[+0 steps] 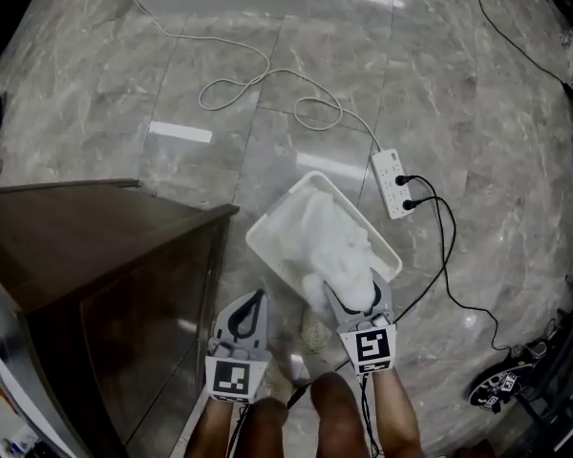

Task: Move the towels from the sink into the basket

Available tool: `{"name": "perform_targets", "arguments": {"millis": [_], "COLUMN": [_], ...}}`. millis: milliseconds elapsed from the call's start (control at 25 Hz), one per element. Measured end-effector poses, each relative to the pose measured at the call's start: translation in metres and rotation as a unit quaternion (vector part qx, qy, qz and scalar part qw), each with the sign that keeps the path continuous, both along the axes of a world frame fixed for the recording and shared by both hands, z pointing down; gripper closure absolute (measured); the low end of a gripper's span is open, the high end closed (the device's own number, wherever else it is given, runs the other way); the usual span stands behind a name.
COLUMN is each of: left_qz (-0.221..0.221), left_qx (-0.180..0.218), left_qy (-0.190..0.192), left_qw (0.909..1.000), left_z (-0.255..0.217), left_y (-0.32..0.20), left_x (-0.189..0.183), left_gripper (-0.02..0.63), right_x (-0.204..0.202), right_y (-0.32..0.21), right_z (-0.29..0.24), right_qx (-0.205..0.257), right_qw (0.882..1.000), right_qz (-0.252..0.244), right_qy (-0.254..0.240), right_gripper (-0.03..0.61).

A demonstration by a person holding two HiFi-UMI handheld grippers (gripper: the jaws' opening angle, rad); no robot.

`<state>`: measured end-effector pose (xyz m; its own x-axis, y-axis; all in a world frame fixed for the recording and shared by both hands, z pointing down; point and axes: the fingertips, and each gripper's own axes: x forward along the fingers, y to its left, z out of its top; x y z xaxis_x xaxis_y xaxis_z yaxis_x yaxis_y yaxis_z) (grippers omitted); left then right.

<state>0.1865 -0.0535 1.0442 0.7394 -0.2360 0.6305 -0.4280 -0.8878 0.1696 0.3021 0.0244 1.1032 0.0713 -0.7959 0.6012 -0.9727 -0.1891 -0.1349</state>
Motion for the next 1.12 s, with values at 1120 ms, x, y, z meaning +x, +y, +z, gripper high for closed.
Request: {"name": "perform_targets", "arguments": {"millis": [1120], "left_qz": [0.0], "left_qx": [-0.033], "left_qy": [-0.024], "left_qw": [0.9992], "left_z": [0.071], "left_y": [0.005], "left_x": [-0.002], "left_gripper": [0.604], "right_x": [0.007], "right_y": [-0.01], "right_z": [0.095], "right_qx": [-0.041], "right_qw": [0.999], "right_qz": [0.002], "right_qy": [-0.008], "right_gripper": [0.143]}}
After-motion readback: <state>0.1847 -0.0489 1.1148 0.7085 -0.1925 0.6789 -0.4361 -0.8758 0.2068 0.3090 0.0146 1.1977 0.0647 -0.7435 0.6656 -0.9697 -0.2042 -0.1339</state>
